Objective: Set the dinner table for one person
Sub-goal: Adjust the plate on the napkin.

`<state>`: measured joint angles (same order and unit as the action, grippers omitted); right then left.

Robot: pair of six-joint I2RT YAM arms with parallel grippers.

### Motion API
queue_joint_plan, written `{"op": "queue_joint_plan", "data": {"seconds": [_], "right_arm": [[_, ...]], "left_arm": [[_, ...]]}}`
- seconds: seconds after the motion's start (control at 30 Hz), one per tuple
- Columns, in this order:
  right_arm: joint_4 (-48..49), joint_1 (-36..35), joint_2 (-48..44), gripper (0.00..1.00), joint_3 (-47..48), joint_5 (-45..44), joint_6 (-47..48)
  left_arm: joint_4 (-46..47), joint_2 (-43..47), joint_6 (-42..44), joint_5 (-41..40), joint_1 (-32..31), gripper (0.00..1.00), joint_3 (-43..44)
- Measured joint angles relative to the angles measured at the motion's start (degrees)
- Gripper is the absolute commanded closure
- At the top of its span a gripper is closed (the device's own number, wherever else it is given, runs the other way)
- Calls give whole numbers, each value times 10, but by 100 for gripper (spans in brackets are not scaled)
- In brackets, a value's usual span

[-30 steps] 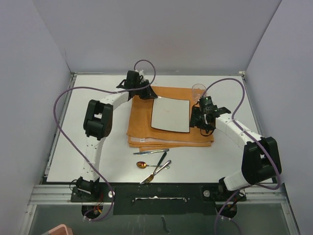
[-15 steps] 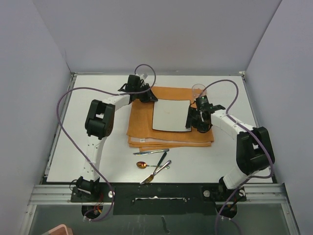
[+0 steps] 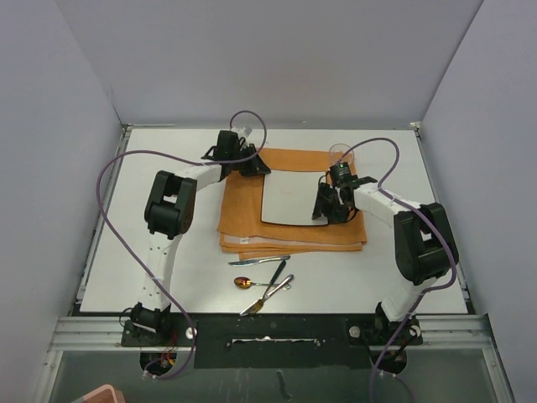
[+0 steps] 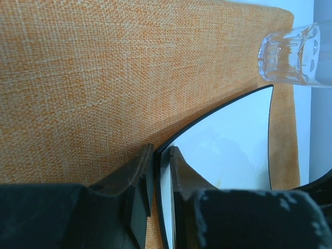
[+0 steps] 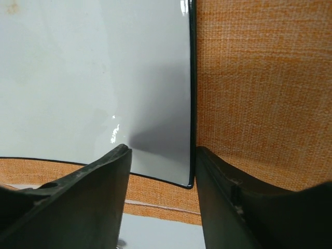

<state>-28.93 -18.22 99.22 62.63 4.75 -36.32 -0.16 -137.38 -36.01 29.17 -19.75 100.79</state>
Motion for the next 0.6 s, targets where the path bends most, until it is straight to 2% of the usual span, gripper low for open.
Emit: {"op": "queue_joint_plan", "data": {"seconds": [0.17,0.27,0.33,0.6], "right_arm": [[-7,-2,0,83,0,-13,-4],[-7,-1,0,89,3,-7,-17],[-3,-2,0,97,7,-5,-20],[12,-3,0,98,12,-9,-21]], "left_arm": [[4,0,1,-1,1,100,-2],[4,0,2,-4,5,100,-2],[3,0,2,-5,10,100,-2],[2,0,3,-12,19,100,-2]]}}
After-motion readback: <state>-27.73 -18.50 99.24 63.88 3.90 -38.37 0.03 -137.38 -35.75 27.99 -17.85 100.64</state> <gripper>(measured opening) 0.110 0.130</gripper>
